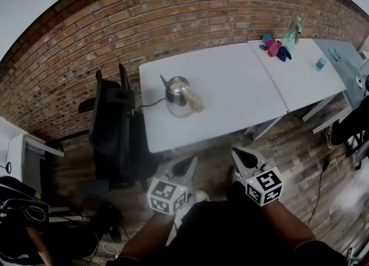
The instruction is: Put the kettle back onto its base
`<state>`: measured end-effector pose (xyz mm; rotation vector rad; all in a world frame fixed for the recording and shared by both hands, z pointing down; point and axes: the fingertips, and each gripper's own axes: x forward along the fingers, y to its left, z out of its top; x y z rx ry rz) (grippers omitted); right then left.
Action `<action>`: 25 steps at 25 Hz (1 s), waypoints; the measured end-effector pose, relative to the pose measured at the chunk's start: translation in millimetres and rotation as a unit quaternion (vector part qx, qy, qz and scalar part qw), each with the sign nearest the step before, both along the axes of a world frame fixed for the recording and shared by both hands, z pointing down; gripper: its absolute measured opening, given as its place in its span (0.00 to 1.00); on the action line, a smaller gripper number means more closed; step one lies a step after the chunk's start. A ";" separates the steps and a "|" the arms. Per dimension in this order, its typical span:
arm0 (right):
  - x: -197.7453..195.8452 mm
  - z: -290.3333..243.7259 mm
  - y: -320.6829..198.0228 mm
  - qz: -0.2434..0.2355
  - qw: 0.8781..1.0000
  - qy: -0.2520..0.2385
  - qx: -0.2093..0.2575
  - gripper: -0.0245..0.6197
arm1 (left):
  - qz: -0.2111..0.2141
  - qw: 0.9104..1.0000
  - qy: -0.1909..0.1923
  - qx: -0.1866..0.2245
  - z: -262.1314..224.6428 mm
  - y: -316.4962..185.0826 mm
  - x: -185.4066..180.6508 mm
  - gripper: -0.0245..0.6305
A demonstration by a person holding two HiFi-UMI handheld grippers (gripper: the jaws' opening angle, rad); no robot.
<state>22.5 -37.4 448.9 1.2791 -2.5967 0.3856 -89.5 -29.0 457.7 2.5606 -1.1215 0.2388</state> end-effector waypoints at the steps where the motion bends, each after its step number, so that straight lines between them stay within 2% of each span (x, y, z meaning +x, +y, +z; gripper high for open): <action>1: 3.3 -0.7 2.2 0.004 1.000 -0.003 -0.002 0.08 | 0.003 1.000 0.002 0.003 -2.6 -0.2 2.1 0.04; 10: 22.9 -4.4 -6.3 -0.001 1.000 -0.021 -0.015 0.08 | -0.028 1.000 0.007 0.001 -11.4 -7.2 6.7 0.04; 19: 44.3 -18.6 -15.7 -0.048 0.999 -0.022 -0.009 0.07 | -0.059 0.998 0.001 0.006 -27.1 -11.4 38.5 0.04; 25: 63.7 -20.9 -15.3 -0.063 0.998 -0.027 -0.004 0.07 | -0.060 0.998 -0.008 0.008 -28.1 -10.8 67.7 0.04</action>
